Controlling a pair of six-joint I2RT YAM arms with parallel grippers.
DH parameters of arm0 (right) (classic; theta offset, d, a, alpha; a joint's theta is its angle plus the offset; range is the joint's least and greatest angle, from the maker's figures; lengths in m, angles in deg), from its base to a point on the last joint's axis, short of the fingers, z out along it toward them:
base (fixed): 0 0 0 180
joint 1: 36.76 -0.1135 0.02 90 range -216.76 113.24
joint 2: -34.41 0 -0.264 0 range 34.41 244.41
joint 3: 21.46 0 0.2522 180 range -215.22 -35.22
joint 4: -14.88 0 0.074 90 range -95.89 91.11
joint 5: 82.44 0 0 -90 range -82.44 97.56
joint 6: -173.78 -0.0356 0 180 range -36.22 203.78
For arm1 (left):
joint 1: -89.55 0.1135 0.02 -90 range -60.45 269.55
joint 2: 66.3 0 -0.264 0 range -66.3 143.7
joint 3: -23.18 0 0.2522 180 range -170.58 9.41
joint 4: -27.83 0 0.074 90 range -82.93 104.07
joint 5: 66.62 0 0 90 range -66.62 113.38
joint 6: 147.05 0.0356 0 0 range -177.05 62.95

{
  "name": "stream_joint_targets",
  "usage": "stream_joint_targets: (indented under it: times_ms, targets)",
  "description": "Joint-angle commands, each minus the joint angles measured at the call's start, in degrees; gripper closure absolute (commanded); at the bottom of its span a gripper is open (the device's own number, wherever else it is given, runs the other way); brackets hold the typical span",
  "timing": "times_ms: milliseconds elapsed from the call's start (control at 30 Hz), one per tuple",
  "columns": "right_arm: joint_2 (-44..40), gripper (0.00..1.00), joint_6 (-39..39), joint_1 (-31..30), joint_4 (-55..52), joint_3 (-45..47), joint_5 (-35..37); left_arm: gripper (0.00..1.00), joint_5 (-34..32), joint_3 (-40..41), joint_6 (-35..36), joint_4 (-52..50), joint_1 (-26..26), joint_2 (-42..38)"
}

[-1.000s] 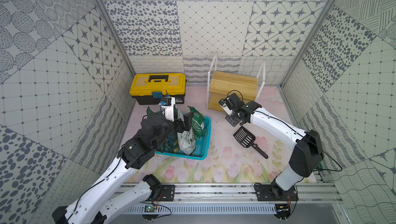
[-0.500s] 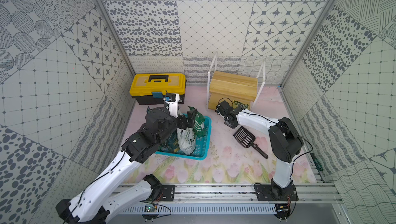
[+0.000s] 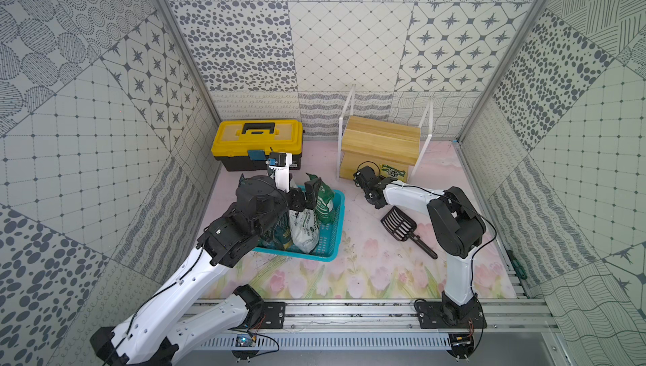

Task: Take down the fertilizer bag from the shelf
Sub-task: Pick up the fertilizer bag from the shelf.

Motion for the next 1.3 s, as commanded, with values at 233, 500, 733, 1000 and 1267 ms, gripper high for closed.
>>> stream_joint_targets:
  times_ms: [233, 500, 733, 1000, 1267]
  targets:
    - [-0.35, 0.71, -0.79, 0.51, 2.52, -1.12, 0.92, 0.00, -0.82, 0.76, -0.04, 1.31, -0.05, -1.55]
    - [-3.31, 1.00, -0.75, 0.29, 2.28, -1.11, 0.95, 0.00, -0.82, 0.95, -0.13, 1.33, 0.00, -1.84]
    - [-8.36, 1.00, -5.76, -0.07, -3.18, -2.70, -2.86, 0.00, -1.09, 1.30, -0.22, 1.46, -0.06, -2.53]
    - [-16.49, 1.00, -15.47, -0.45, -12.13, -4.89, -13.96, 0.00, -1.17, 1.81, -0.48, 1.71, -0.18, -3.19]
    - [-25.97, 1.00, -24.80, -0.43, -20.23, -6.81, -26.36, 0.00, -1.24, 2.09, -0.75, 1.67, -0.05, -3.56]
